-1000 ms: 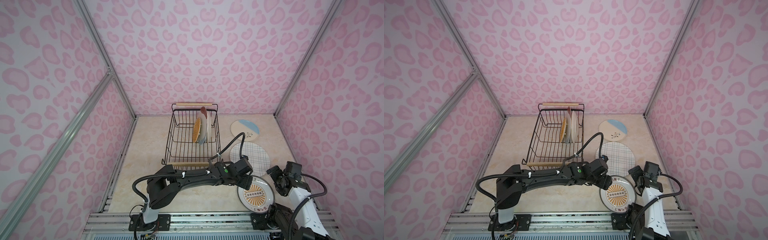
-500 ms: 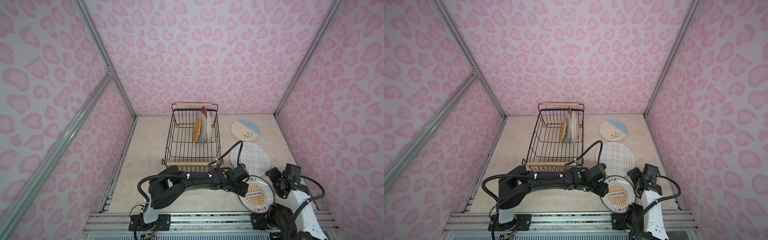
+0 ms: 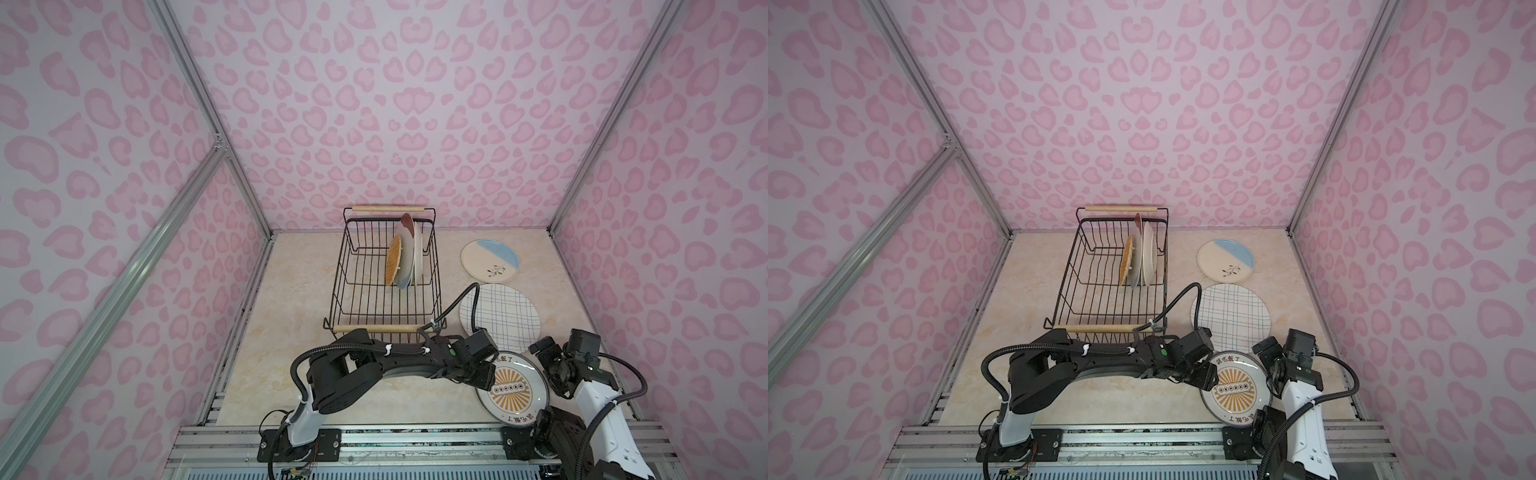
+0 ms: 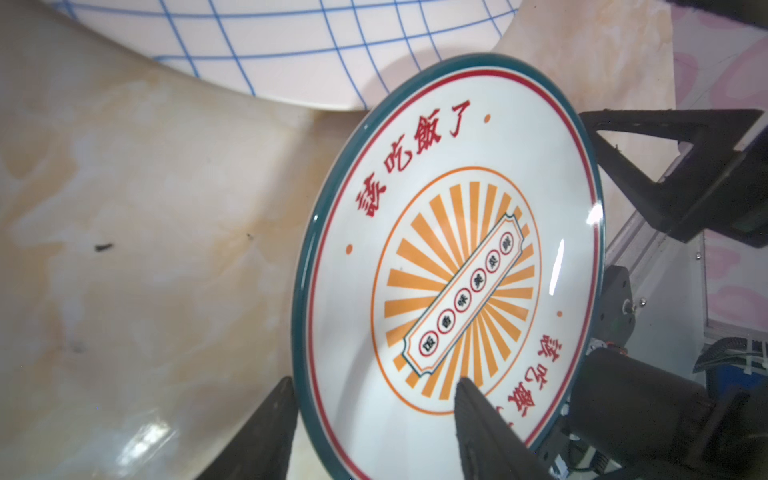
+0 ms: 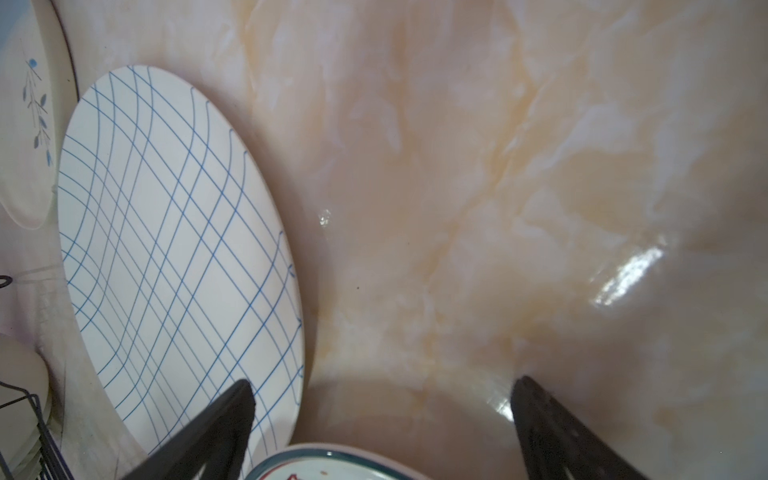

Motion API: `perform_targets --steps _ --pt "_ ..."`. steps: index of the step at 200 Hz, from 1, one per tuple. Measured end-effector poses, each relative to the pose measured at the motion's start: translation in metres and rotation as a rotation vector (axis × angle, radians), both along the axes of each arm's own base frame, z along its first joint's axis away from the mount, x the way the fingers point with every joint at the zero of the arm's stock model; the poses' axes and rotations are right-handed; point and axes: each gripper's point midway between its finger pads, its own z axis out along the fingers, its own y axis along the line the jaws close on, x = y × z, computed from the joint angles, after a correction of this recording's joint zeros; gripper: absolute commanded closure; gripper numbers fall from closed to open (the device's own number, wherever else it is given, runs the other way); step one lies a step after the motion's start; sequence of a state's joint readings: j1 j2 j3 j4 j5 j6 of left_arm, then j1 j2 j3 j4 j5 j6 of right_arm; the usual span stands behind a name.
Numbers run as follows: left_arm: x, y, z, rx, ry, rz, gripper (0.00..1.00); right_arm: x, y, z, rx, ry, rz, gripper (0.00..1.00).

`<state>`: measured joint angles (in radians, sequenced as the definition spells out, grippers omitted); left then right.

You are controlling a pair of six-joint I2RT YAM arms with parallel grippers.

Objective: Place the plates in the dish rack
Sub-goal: 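Grasp the sunburst plate's rim with the left gripper and tilt it up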

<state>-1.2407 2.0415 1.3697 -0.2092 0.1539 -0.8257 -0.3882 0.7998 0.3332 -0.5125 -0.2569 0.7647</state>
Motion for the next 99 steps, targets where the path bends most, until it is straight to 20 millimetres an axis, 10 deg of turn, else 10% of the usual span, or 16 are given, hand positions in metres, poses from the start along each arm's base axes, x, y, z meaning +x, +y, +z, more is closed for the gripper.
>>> perform_targets --steps 99 --pt "0.004 -0.003 -0.014 -0.018 0.07 0.039 0.83 0.003 0.0 0.001 0.0 -0.015 0.003 0.03"
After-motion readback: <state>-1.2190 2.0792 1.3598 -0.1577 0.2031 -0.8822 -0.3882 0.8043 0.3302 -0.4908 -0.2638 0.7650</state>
